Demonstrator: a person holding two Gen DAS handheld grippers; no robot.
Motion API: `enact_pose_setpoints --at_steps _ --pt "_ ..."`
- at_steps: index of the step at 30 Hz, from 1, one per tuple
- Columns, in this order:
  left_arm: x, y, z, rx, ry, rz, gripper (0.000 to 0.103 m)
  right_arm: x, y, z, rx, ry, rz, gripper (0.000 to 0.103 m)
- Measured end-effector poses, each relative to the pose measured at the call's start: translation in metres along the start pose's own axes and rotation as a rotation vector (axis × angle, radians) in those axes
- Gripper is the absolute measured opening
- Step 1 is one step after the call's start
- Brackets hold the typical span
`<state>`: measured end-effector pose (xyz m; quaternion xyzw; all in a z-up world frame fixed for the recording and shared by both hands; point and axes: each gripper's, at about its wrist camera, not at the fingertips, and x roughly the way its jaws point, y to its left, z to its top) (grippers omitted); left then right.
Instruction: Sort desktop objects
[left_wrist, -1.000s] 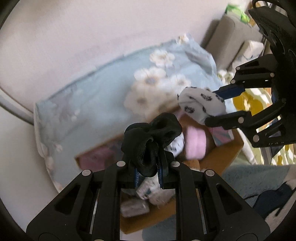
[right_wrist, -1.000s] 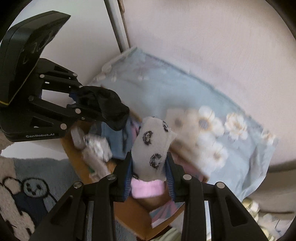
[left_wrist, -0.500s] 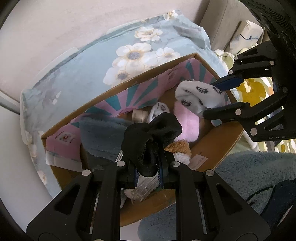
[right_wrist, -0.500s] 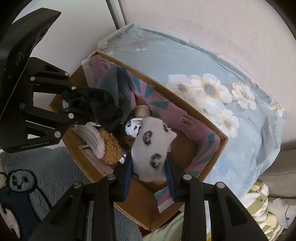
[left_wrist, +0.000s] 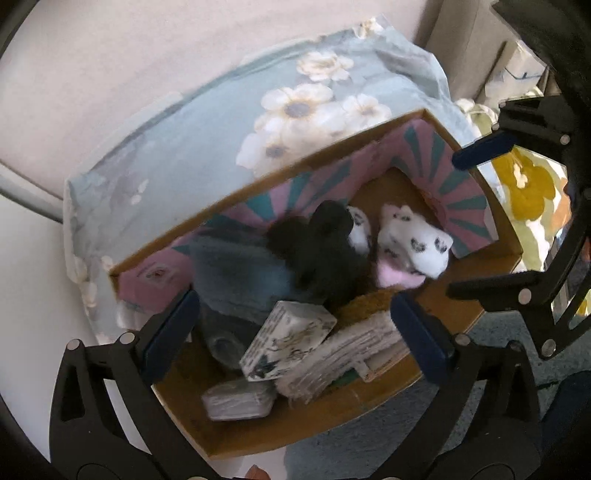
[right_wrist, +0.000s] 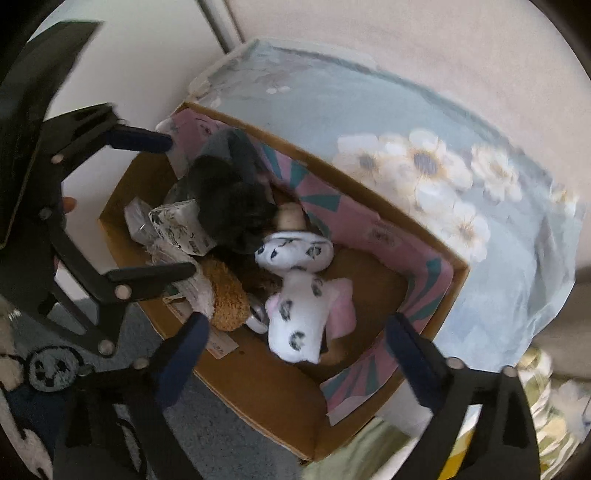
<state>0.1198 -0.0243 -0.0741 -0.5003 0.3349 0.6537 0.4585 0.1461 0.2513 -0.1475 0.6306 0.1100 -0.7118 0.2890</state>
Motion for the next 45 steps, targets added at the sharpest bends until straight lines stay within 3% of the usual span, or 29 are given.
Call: enact_pose_setpoints --at_steps 17,22,30,35,40,45 --pt "-0.009 0.016 0.0 -0.01 -0.029 0.006 0.103 -0.002 0.003 -0.001 0.105 -0.04 -0.034 0.102" --pt "-0.018 0.024 0.0 -0.031 -0.056 0.013 0.103 -0.012 0.001 0.003 0.167 -0.057 -0.1 0.102" --pt "-0.045 0.058 0.001 -0.204 -0.157 0.053 0.103 -0.042 -0.003 0.012 0.303 -0.155 -0.173 0.102" --pt "-0.065 0.076 -0.001 -0.281 -0.237 0.147 0.103 -0.057 -0.006 0.014 0.386 -0.207 -0.202 0.102" --pt "-0.076 0.1 -0.006 -0.401 -0.29 0.13 0.103 -0.06 -0.009 0.012 0.444 -0.236 -0.209 0.102" --pt "-0.073 0.119 -0.014 -0.486 -0.294 0.139 0.103 -0.058 -0.017 0.007 0.506 -0.261 -0.259 0.102"
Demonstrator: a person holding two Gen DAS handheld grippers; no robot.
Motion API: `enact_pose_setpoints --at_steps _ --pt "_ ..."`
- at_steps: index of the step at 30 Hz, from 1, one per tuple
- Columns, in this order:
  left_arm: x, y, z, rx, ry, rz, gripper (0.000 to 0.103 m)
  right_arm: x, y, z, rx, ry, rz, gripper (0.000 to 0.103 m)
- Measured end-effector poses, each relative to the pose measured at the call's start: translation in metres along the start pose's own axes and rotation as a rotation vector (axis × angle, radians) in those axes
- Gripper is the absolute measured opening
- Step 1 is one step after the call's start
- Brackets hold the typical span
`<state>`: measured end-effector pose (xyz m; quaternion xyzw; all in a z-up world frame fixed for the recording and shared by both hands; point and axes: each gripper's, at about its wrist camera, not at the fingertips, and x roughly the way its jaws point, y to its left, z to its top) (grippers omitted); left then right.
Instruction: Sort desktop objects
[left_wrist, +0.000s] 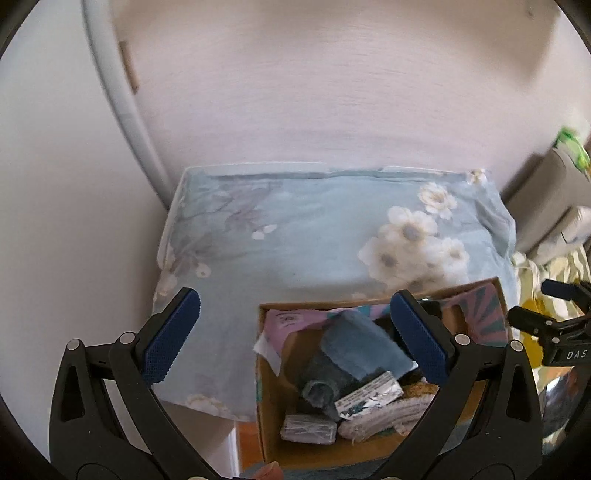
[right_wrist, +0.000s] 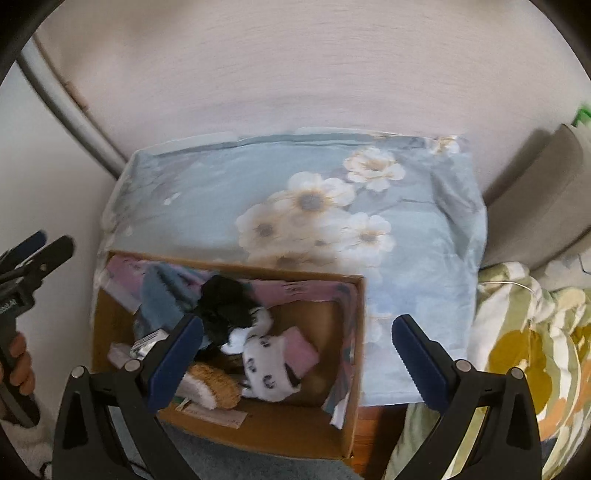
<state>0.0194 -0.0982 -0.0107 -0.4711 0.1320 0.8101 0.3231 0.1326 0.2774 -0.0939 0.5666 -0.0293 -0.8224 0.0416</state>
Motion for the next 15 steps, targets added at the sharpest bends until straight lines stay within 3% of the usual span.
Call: enact_pose_setpoints --at_steps 6,15 --pt "0.01 0.012 -0.003 -0.025 0.033 0.014 0.103 0.003 -0.012 0.003 0.05 -0.052 -0.046 0.102" --pt "0.022 0.021 0.003 -0.038 0.047 0.019 0.103 0.013 -0.016 0.006 0.047 -0.039 -0.07 0.102"
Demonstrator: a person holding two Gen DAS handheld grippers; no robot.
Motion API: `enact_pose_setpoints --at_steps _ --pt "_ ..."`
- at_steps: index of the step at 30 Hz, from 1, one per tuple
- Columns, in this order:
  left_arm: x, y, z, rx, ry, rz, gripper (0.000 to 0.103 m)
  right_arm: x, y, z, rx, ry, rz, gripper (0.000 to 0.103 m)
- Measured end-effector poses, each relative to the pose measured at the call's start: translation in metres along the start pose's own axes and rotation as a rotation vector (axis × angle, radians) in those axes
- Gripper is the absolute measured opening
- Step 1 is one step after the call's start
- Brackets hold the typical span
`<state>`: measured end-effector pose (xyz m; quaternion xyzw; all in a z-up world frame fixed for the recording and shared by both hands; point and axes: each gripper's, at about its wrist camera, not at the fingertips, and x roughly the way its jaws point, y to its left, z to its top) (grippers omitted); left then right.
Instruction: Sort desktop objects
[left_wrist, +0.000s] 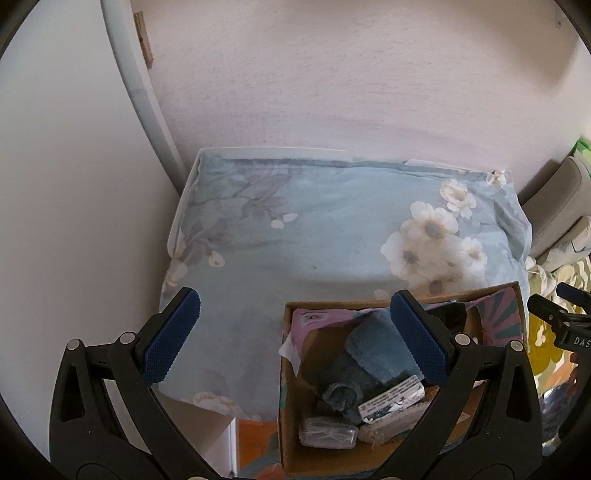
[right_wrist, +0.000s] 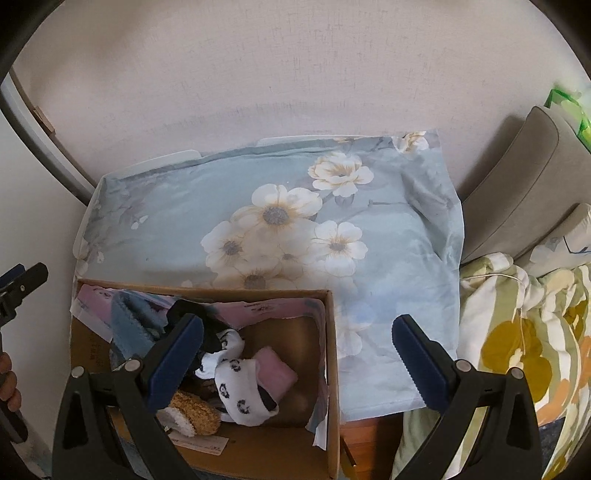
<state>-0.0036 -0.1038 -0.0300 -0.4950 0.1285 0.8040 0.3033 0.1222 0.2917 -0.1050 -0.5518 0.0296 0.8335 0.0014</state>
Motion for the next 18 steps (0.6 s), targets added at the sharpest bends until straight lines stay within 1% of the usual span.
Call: enact_pose_setpoints --at_steps 6,11,18 --pt "0.009 0.002 0.004 0.015 0.023 0.002 0.103 0.005 -0.001 0.004 0.009 0.009 -0.006 0.102" --pt "0.018 0.005 0.007 0.008 0.042 -0.005 0.103 0.011 -0.001 0.006 0.01 0.024 -0.012 0.102" --pt "0.024 0.008 0.01 0.008 0.037 -0.004 0.103 0.016 0.001 0.009 0.014 0.035 -0.019 0.102"
